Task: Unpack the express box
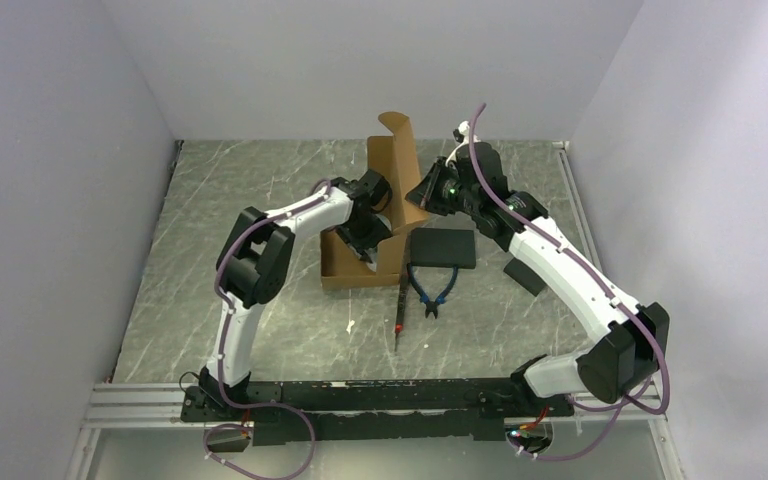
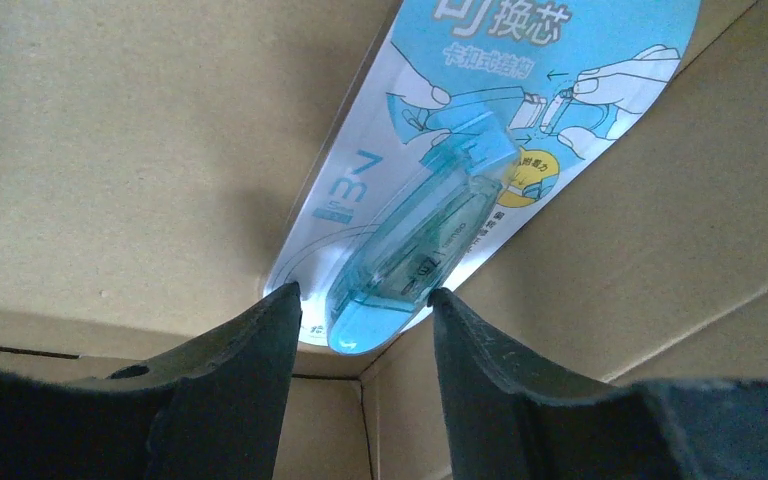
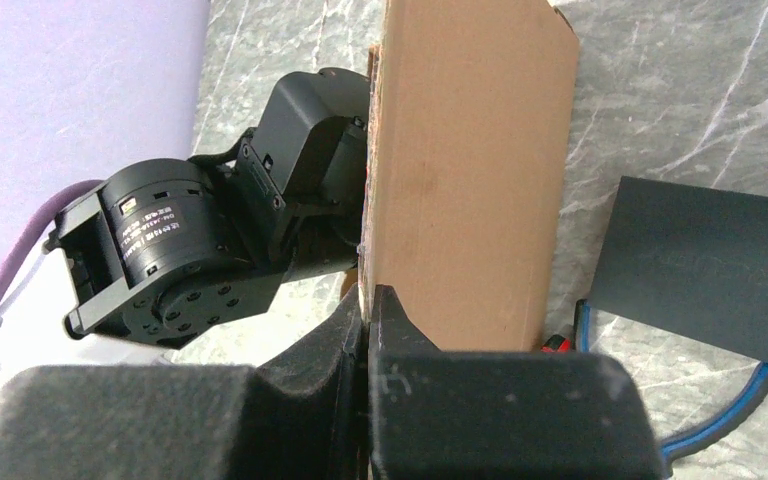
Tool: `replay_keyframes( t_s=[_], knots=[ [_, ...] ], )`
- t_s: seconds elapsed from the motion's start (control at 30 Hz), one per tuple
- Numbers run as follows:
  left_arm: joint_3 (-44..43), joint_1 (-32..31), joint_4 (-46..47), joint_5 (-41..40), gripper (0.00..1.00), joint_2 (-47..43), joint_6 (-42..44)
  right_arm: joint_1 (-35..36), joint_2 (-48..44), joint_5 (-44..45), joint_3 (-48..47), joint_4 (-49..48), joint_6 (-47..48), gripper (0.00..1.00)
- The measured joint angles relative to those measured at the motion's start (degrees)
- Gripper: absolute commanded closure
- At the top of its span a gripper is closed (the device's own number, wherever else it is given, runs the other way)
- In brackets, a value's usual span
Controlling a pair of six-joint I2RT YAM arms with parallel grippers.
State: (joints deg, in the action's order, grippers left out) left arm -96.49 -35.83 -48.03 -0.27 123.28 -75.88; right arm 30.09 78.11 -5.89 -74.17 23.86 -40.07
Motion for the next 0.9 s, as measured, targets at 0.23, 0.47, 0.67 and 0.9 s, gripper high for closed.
replay_keyframes(
  t_s=[0.23,0.47,0.67,0.9],
  knots=[
    [3.32,-0.44,4.61,0.0,0.32,-1.79,4.07,-0.28,-0.66,-0.35,0.76,-0.28,0.02,1.0],
    [8.81,-0.76,10.67,-1.2,0.39,-5.29,12.55,-0.48,-0.92,-0.76,0.98,-0.42,0.15,1.0],
    [8.28,-2.82,11.96,-5.22,0.67,-4.55,16.5,-0.81,-0.92,-1.07,0.98,-0.39,0.15,1.0],
    [4.57,-4.24,8.7,-9.14,0.65,-2.54,18.6,-1.27,-0.92,-1.09,1.53,-1.16,0.13,1.0]
  ],
)
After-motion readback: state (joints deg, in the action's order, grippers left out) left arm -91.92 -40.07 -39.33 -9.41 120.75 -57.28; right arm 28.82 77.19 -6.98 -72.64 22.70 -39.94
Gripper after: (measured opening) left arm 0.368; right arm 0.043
